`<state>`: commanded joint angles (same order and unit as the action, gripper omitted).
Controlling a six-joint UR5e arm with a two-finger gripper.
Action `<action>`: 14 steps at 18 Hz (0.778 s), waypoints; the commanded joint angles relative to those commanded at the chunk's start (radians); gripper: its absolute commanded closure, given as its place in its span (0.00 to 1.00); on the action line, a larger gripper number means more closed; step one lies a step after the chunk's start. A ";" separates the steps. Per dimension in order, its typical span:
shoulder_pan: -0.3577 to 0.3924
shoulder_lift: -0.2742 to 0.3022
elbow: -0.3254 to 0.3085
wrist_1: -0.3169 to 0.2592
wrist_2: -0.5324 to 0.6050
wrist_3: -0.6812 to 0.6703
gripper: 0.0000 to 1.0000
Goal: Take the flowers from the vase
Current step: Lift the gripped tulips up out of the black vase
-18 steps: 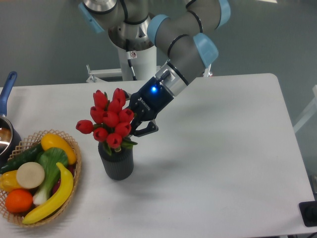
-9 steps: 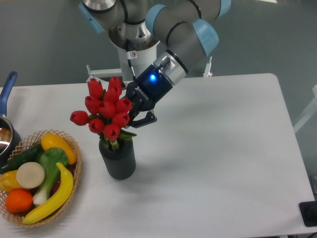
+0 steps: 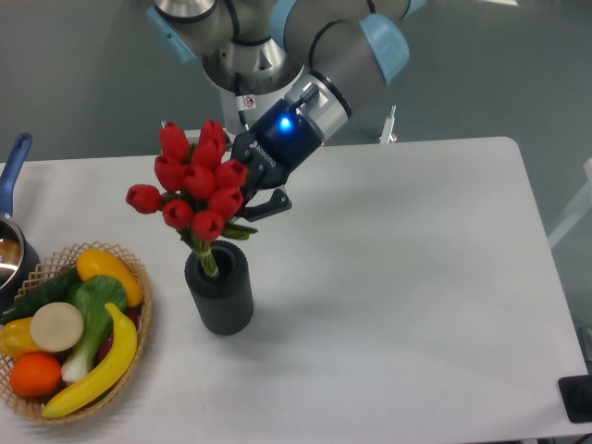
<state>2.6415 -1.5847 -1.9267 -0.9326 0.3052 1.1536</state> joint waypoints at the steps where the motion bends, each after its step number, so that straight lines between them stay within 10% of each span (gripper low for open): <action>1: 0.003 0.008 -0.003 -0.002 0.000 -0.009 0.61; 14: 0.060 0.025 0.040 0.002 -0.089 -0.135 0.61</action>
<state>2.7012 -1.5601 -1.8869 -0.9311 0.2164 1.0187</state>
